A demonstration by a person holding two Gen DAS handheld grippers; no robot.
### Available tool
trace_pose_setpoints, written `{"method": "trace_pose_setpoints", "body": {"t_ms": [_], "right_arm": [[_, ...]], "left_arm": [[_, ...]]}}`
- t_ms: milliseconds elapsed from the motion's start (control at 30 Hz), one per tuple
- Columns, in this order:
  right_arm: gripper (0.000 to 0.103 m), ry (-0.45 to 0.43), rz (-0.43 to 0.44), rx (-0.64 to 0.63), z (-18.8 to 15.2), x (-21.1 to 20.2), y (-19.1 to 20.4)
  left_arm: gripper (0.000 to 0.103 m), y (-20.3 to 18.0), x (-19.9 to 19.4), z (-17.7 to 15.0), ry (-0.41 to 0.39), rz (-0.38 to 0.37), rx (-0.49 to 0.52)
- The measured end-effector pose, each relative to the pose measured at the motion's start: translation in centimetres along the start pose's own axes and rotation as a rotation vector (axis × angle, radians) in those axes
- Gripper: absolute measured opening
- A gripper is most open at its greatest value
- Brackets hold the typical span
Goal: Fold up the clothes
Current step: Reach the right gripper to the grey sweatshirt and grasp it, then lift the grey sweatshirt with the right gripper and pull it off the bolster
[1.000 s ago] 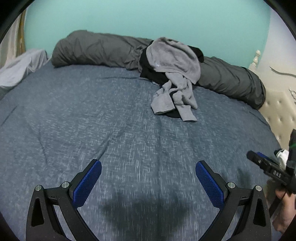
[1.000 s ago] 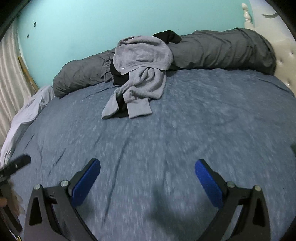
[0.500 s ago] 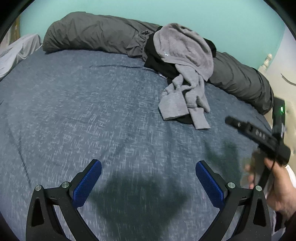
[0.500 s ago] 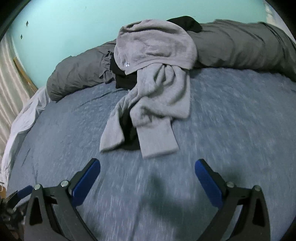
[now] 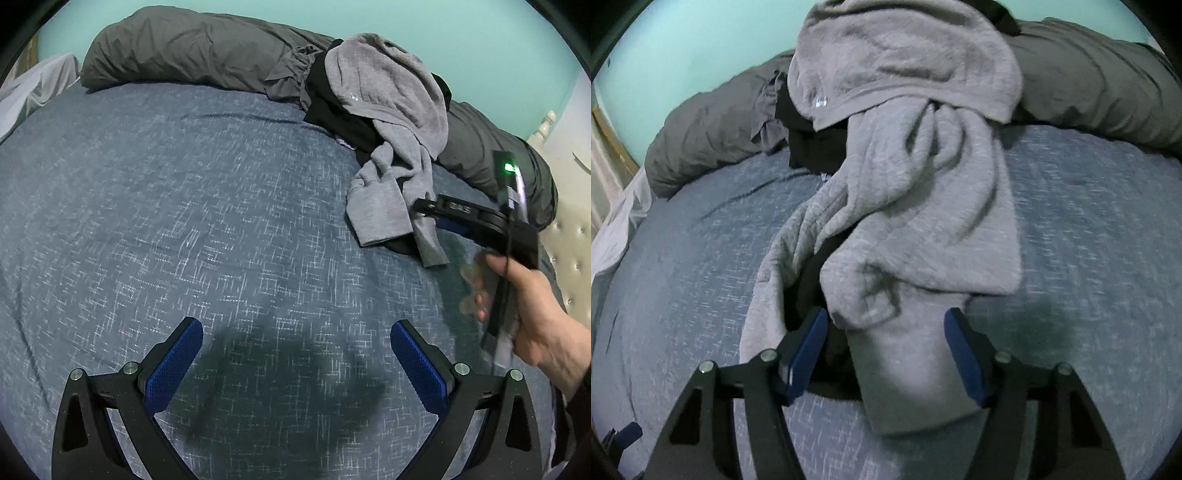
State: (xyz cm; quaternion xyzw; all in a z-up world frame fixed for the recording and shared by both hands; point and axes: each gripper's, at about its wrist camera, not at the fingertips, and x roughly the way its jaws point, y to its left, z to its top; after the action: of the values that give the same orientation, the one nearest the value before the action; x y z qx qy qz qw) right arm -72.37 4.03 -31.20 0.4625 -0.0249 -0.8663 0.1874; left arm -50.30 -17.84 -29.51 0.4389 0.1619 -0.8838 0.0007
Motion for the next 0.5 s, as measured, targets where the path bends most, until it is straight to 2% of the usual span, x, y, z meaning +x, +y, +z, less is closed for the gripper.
{"method": "trace_pose_setpoints", "body": {"t_ms": [33, 133, 200, 267, 500], "right_arm": [[0.067, 0.004, 0.000, -0.011, 0.1, 0.4, 0.3], [0.026, 0.005, 0.023, -0.033, 0.7, 0.8, 0.6], [0.015, -0.010, 0.027, -0.040, 0.6, 0.4, 0.5], [0.009, -0.027, 0.026, -0.065, 0.2, -0.4, 0.6], [0.008, -0.092, 0.105, -0.138, -3.3, -5.8, 0.0]], "left_arm": [[0.103, 0.0, 0.0, -0.1, -0.001, -0.005, 0.003], [0.103, -0.1, -0.4, -0.4, -0.007, -0.011, 0.021], [0.103, -0.2, -0.6, -0.5, -0.012, -0.012, 0.026], [0.103, -0.2, -0.9, -0.7, -0.015, -0.012, 0.032], [0.103, -0.6, -3.7, -3.1, -0.028, -0.020, 0.033]]}}
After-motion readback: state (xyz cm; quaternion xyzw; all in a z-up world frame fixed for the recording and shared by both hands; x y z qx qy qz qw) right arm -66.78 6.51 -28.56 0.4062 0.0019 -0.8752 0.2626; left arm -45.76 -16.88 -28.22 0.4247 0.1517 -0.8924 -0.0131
